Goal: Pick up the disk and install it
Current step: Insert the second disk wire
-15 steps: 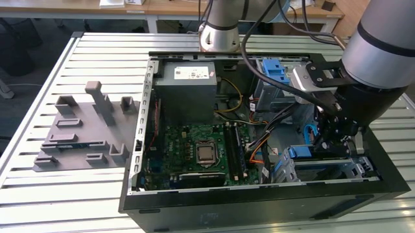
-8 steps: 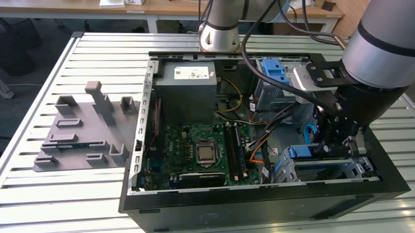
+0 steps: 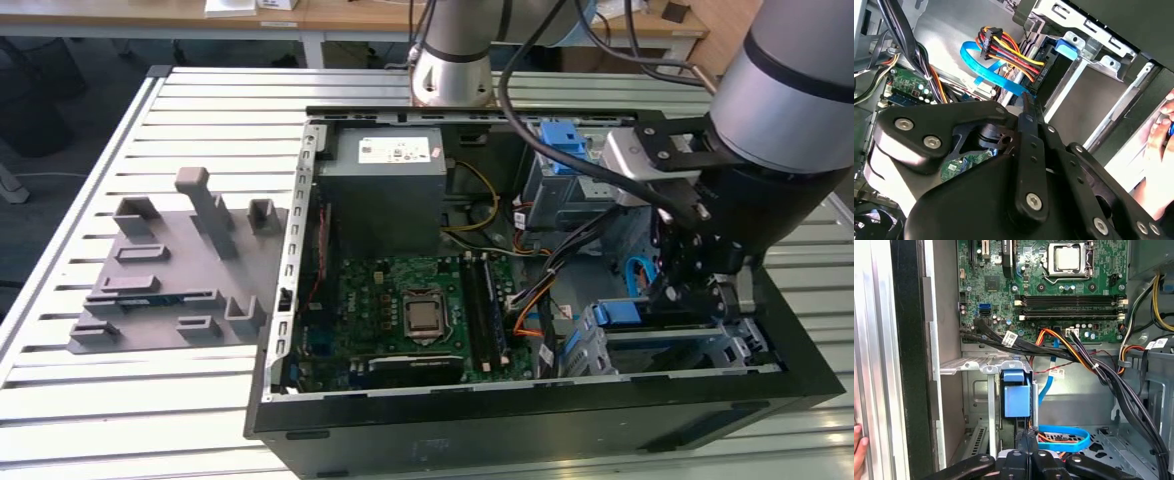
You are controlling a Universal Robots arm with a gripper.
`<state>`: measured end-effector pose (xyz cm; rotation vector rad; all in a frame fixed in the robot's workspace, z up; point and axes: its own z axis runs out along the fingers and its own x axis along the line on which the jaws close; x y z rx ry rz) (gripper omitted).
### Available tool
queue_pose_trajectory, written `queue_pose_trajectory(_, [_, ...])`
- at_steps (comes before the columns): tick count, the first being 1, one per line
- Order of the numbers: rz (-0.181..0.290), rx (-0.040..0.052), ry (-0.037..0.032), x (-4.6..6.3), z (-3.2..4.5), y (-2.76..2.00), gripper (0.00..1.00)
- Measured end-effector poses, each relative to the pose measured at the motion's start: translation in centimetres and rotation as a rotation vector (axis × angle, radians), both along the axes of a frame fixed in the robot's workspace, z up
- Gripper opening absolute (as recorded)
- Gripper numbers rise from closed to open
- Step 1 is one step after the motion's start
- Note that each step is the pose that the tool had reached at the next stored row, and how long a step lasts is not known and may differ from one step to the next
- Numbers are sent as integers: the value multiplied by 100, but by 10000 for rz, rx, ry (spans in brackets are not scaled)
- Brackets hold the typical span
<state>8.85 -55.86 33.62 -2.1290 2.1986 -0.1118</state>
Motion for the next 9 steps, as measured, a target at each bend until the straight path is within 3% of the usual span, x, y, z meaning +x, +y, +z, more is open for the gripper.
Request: queue_pose_trajectory(9, [0,-3,0,0,18,0,11])
